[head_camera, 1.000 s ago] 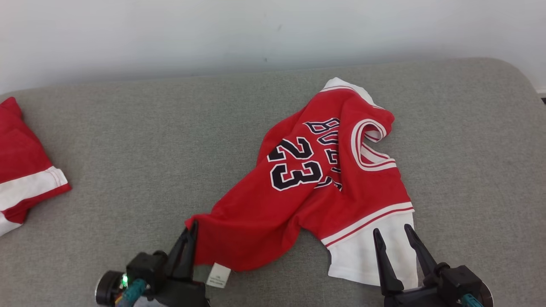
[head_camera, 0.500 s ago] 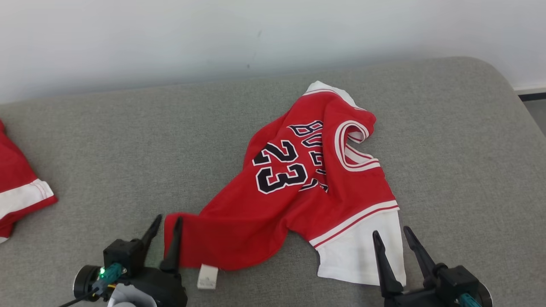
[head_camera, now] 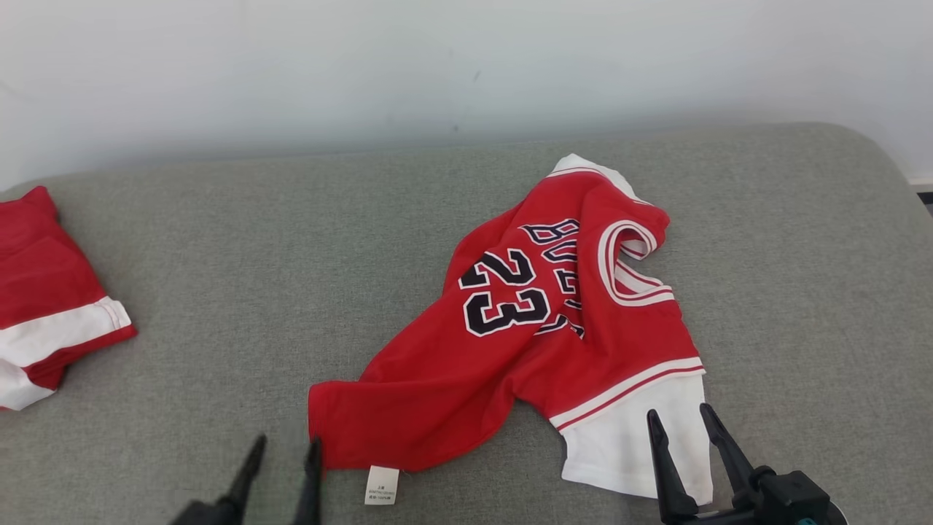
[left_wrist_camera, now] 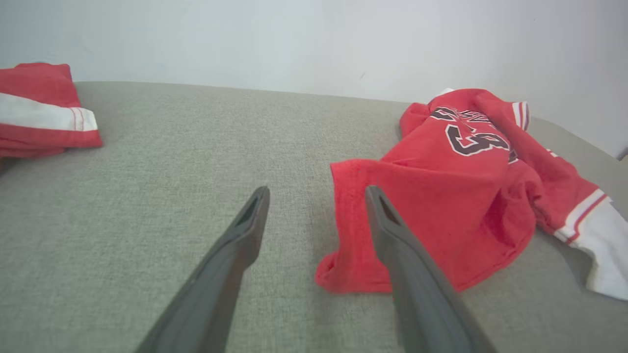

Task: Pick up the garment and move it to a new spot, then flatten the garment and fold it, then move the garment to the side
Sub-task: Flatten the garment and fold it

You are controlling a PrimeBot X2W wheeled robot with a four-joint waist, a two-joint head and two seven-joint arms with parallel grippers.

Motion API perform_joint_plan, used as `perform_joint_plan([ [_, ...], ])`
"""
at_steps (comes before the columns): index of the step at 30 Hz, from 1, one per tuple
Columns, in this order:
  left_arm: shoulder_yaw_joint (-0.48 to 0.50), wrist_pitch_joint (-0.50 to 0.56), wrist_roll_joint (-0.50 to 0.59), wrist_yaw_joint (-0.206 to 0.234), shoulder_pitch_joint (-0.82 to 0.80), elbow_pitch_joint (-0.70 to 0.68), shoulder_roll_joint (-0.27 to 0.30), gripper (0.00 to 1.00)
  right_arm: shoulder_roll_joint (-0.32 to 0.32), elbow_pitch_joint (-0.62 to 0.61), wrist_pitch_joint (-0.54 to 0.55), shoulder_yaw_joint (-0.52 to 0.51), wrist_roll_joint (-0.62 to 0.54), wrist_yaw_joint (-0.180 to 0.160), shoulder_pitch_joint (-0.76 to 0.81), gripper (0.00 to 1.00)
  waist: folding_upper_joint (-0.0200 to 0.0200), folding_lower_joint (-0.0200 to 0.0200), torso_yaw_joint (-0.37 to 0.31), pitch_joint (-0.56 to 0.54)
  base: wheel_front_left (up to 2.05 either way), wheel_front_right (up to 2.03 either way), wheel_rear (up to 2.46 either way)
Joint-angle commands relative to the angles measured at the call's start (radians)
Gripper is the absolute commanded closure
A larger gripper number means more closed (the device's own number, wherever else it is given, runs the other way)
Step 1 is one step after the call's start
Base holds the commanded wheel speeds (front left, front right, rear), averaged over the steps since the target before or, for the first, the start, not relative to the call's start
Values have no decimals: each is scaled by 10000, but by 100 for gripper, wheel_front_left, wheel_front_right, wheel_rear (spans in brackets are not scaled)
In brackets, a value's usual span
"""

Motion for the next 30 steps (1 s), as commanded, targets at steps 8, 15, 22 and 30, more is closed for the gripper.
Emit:
perform_joint_plan([
  [8, -460, -34, 159, 19, 422, 570, -62, 0, 24, 17, -1, -32, 55, -23, 69, 0, 0, 0, 94, 123, 0, 0, 0],
  [15, -284, -34, 72, 19, -183, 1320, -75, 0, 10, 57, -1, 49, 30, -23, -48, 0, 0, 0, -140, 236, 0, 0, 0],
  [22, -401, -34, 1, 19, -754, 2116, 60, 52, -45, 98, -1, 7, 17, -23, -120, 0, 0, 0, -477, 385, 0, 0, 0],
  [30, -467, -34, -177, 19, -419, 2003, -59, 100, -56, 142, -1, -268, 5, -23, 188, 0, 0, 0, -421, 216, 0, 0, 0],
])
